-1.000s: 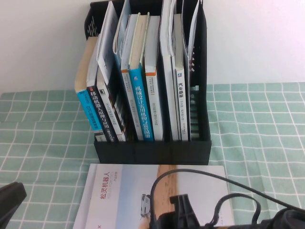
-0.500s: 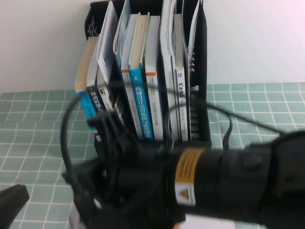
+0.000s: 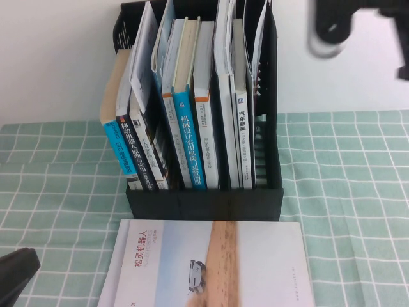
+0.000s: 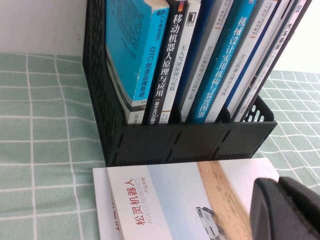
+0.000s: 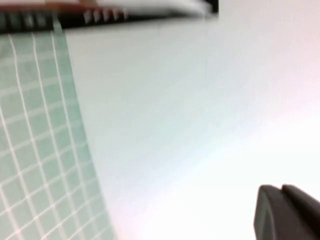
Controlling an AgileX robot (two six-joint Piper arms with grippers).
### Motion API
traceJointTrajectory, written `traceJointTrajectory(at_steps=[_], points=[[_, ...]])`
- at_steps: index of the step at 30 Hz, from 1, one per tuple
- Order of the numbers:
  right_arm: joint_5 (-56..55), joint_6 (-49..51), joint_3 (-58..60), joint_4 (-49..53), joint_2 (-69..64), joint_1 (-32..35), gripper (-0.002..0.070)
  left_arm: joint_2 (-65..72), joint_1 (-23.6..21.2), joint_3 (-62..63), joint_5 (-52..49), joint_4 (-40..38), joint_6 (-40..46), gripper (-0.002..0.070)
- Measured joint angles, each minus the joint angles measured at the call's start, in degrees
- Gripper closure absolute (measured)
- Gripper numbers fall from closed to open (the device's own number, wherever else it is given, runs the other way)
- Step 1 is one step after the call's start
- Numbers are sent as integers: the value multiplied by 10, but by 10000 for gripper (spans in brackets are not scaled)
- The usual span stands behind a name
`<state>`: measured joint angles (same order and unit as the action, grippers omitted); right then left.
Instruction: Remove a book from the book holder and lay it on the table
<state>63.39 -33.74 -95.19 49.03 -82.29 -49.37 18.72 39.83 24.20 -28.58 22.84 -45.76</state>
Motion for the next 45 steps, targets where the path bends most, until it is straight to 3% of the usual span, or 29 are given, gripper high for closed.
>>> traceJointTrajectory(at_steps=[5, 9, 12, 19, 31, 36, 45], points=[[71, 128, -20, -54, 32, 122, 677, 0, 0, 0, 0, -15, 0, 677], [75, 138, -12, -176, 93, 214, 678, 0, 0, 0, 0, -19, 0, 677], [75, 119, 33, -235, 155, 243, 678, 0, 0, 0, 0, -20, 0, 677], [37, 68, 258, -396, 364, 249, 678, 0, 0, 0, 3, -15, 0, 677], [-254, -1, 674, -599, 719, 249, 678, 0, 0, -1, 41, 31, 2, 677], [-334, -2, 762, -630, 784, 249, 678, 0, 0, -1, 50, 56, 2, 677], [-332, -3, 814, -644, 795, 249, 678, 0, 0, -1, 64, 68, 2, 677]])
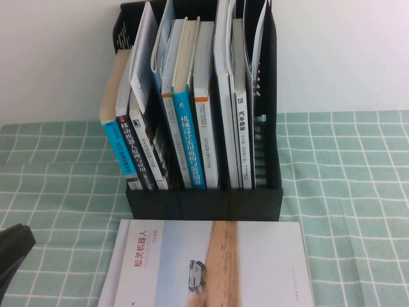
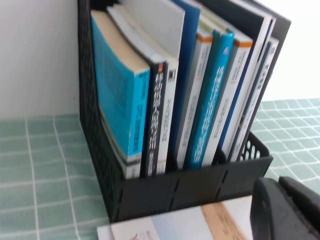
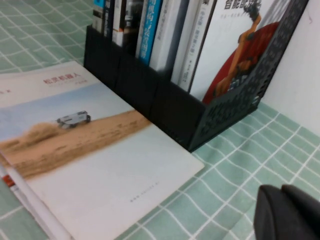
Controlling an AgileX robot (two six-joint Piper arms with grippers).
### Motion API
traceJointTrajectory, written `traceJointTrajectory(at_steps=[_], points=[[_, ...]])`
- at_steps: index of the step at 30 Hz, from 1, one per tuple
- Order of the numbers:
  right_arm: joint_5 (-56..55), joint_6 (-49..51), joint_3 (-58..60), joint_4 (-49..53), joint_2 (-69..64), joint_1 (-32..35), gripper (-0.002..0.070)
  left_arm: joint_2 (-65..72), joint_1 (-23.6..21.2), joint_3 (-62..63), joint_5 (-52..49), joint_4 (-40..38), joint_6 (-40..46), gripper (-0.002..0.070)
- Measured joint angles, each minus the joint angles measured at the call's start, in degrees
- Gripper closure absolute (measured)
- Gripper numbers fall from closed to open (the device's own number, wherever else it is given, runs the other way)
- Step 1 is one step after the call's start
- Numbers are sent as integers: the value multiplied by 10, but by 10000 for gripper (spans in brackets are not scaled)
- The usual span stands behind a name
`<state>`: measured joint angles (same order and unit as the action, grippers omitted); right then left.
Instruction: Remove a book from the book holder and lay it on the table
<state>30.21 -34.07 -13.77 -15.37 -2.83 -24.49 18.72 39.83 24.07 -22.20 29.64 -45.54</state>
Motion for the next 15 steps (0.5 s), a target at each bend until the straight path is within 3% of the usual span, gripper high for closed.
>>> traceJointTrajectory(at_steps=[5, 15], points=[[27, -4, 1, -60, 0, 0, 678, 0, 0, 0, 21, 9, -1, 677], [37, -8, 5, -75, 0, 0, 678, 0, 0, 0, 25, 8, -1, 678]])
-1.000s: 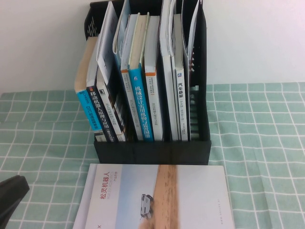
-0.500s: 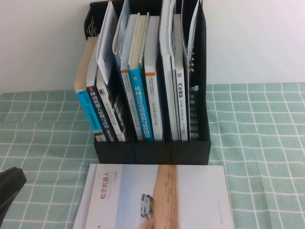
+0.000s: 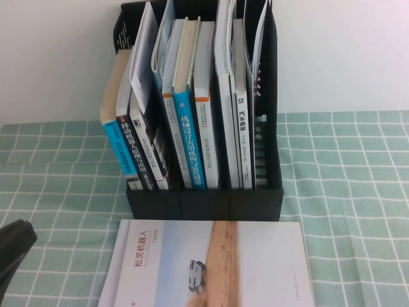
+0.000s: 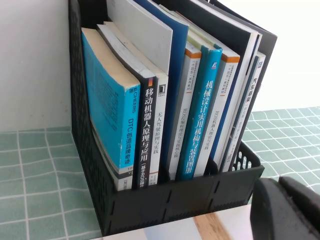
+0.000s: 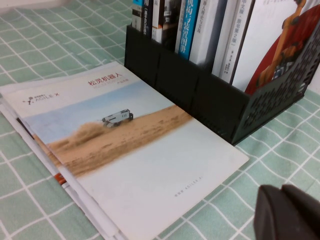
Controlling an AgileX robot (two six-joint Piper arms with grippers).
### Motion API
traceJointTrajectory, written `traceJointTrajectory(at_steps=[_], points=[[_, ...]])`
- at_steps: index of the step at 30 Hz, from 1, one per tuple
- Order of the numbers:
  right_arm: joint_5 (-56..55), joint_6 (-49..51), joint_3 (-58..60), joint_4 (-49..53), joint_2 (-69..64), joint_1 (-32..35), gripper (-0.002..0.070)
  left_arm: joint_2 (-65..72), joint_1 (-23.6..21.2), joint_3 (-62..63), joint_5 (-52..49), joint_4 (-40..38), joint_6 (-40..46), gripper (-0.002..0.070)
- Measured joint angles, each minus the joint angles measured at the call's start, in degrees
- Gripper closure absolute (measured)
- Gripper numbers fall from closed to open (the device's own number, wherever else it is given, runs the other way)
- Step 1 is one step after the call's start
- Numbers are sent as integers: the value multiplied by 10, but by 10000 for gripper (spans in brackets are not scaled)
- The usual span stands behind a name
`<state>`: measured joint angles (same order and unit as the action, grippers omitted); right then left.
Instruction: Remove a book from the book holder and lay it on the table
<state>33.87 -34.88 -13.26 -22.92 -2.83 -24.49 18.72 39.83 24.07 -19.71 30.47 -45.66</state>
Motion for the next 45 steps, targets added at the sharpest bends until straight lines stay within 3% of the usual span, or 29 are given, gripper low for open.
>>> traceJointTrajectory(at_steps=[18, 22, 25, 27, 34, 38, 45], points=[[0, 0, 0, -3, 0, 0, 678, 0, 0, 0, 2, 26, 1, 678], [0, 0, 0, -3, 0, 0, 678, 0, -12, 0, 12, 0, 83, 678], [0, 0, 0, -3, 0, 0, 678, 0, -53, 0, 44, -104, 249, 678], [0, -1, 0, -3, 0, 0, 678, -2, -97, 0, 67, -161, 313, 678], [0, -1, 0, -4, 0, 0, 678, -86, -252, -54, 118, -215, 320, 678], [0, -1, 0, -4, 0, 0, 678, -173, -326, -128, 118, -282, 361, 678], [0, -1, 1, -5, 1, 0, 678, -194, -398, -247, 111, -356, 415, 678]])
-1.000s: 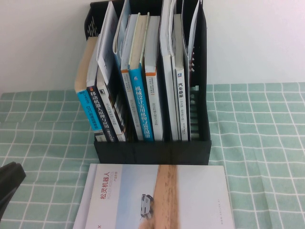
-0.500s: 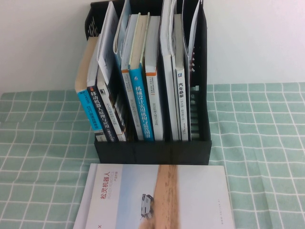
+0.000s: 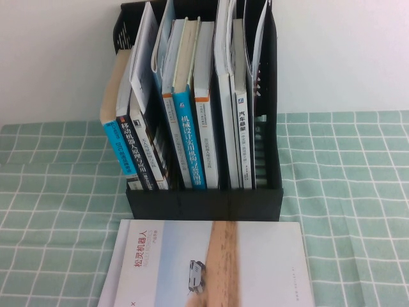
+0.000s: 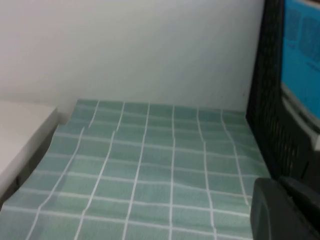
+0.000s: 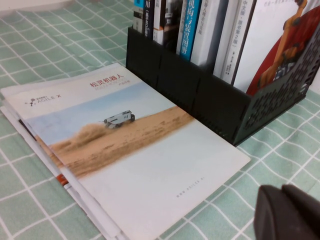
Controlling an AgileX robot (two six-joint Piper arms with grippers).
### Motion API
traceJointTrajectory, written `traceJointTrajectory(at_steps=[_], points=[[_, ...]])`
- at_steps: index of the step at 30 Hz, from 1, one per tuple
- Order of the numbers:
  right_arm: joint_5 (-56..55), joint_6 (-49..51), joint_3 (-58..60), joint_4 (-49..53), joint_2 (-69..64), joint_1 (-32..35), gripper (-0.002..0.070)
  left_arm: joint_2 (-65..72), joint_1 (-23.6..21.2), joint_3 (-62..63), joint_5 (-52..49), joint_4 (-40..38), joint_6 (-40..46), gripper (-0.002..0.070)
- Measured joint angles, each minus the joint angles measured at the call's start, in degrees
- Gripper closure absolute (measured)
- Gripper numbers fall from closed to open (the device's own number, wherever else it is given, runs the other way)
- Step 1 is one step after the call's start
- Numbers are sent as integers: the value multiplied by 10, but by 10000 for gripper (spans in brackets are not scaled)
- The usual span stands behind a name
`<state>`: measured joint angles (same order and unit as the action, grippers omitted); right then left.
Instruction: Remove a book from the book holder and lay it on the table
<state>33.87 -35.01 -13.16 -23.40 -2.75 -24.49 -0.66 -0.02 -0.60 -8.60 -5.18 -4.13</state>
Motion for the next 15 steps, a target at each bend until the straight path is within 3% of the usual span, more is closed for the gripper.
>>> traceJointTrajectory(at_steps=[9, 15], points=[[0, 0, 0, 0, 0, 0, 678, -1, -21, -8, -100, -26, 31, 678], [0, 0, 0, 0, 0, 0, 678, -1, -21, -8, -102, -26, 35, 678]])
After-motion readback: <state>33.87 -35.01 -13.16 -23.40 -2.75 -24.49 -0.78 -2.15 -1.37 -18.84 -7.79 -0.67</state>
